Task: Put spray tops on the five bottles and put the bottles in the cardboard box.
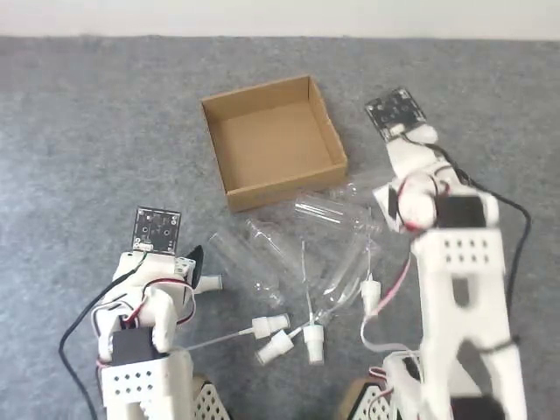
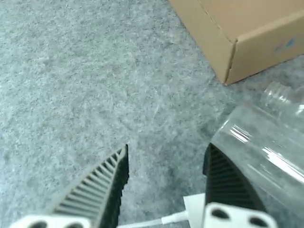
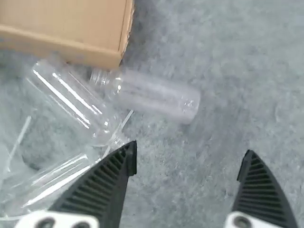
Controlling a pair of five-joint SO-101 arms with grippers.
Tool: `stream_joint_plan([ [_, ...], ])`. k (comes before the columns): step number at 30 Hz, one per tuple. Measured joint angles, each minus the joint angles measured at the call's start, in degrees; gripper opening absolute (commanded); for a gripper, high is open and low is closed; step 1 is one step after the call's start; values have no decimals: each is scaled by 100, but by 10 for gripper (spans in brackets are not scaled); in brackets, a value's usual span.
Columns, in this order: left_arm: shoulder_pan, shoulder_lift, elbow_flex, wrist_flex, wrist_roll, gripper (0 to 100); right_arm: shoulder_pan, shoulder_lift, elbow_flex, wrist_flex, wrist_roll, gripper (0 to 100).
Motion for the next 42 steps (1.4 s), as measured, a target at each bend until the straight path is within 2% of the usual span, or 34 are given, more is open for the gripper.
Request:
stream_joint_plan([
  [7, 0, 0, 0, 0, 0, 243, 9, 1459, -818, 0, 695, 315],
  [12, 0, 0, 0, 0, 0, 243, -308, 2391, -1354, 0, 1160, 315],
  [27, 0, 0, 0, 0, 0, 243, -457, 4607, -2831, 0, 2514, 314],
  [42, 0, 0, 0, 0, 0, 243, -484, 5275, -3455, 26, 3349, 314],
])
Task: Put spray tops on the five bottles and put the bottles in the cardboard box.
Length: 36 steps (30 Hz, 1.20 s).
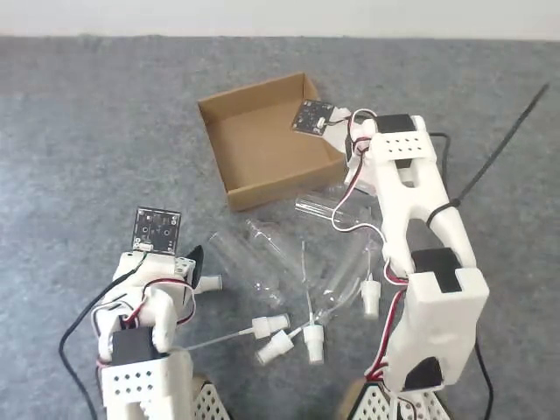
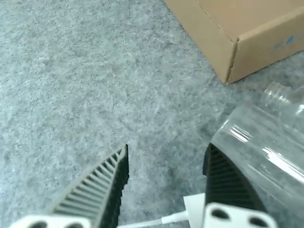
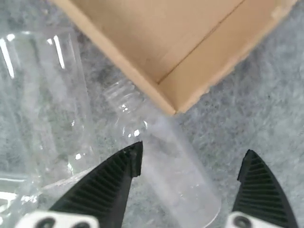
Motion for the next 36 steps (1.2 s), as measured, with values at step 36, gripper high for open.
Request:
stream_joint_plan([
  [36, 0, 0, 0, 0, 0, 243, 782, 536, 44, 1301, 193, 99],
])
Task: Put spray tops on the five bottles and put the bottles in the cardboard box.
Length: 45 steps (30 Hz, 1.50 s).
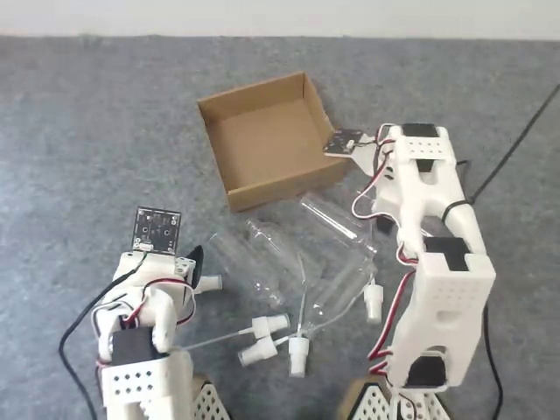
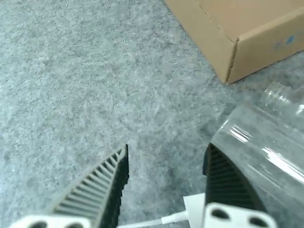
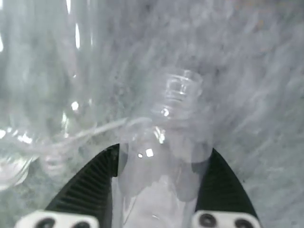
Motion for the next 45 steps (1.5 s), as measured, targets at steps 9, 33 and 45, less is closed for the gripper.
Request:
stream_joint_plan([
  [9, 0, 0, 0, 0, 0, 243, 114, 0, 0, 114, -378, 292],
  [33, 0, 0, 0, 0, 0, 243, -141, 0, 0, -229, -985, 288],
  [45, 0, 0, 0, 0, 0, 243, -202, 0, 0, -642, -1697, 285],
])
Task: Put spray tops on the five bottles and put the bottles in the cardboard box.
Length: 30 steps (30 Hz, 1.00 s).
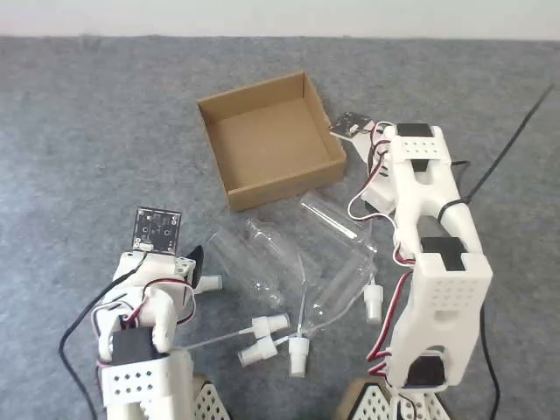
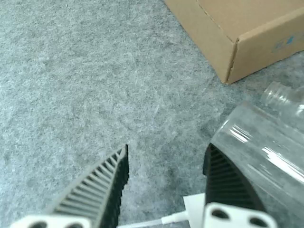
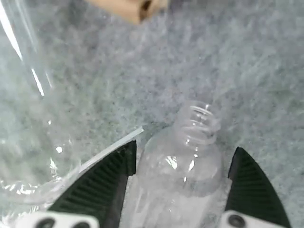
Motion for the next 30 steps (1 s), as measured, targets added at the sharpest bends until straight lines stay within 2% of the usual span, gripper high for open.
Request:
stream_joint_plan([
  [7, 0, 0, 0, 0, 0, 243, 0, 0, 0, 0, -44, 286],
  [19, 0, 0, 0, 0, 0, 243, 9, 0, -211, 0, -738, 289],
  [30, 0, 0, 0, 0, 0, 243, 9, 0, -211, 0, -774, 271],
])
